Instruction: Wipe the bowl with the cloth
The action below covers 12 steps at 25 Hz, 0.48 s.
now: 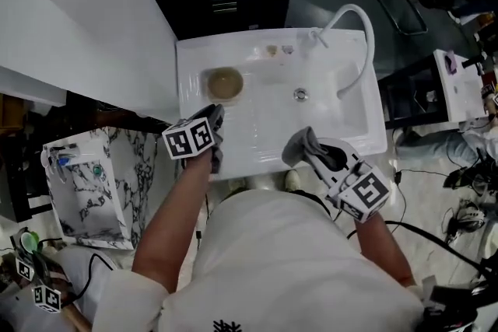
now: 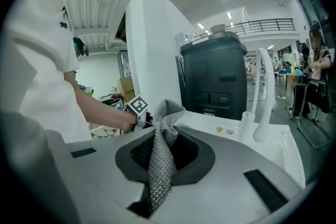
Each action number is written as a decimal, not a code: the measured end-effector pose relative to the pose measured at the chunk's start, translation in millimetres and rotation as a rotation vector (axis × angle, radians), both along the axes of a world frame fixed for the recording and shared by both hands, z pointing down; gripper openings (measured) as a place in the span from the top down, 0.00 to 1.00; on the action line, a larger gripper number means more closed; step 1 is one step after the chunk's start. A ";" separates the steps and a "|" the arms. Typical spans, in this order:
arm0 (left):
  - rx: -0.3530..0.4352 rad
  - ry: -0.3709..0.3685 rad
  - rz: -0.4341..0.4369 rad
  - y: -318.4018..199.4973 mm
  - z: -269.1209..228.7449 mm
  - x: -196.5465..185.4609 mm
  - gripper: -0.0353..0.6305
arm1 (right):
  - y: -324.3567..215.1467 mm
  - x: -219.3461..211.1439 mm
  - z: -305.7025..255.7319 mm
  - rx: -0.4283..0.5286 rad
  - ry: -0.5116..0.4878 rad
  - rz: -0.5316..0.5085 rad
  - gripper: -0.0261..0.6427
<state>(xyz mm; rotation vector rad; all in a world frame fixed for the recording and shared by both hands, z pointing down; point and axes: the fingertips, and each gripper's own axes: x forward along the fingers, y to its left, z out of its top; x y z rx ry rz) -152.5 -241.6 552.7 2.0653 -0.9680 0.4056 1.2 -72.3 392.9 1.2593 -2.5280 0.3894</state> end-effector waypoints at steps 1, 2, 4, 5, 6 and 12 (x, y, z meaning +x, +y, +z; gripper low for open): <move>-0.019 0.004 -0.017 -7.3 6.3 0.7 0.82 | -0.3 2.8 1.1 -0.006 0.003 0.013 0.92; -0.039 0.008 -0.035 -14.2 12.0 1.5 0.80 | -1.3 5.6 1.7 -0.010 0.005 0.024 0.92; -0.068 0.005 -0.072 -26.8 22.7 2.0 0.79 | -4.0 10.8 1.7 -0.013 0.008 0.039 0.92; -0.080 -0.003 -0.090 -31.8 28.2 1.6 0.79 | -5.0 13.3 1.2 -0.014 0.010 0.043 0.92; -0.092 -0.011 -0.110 -35.8 33.7 1.2 0.78 | -5.7 15.9 0.6 -0.014 0.011 0.045 0.92; -0.148 -0.036 -0.210 -47.9 56.2 0.9 0.73 | -6.8 32.5 -2.0 -0.014 0.024 0.049 0.92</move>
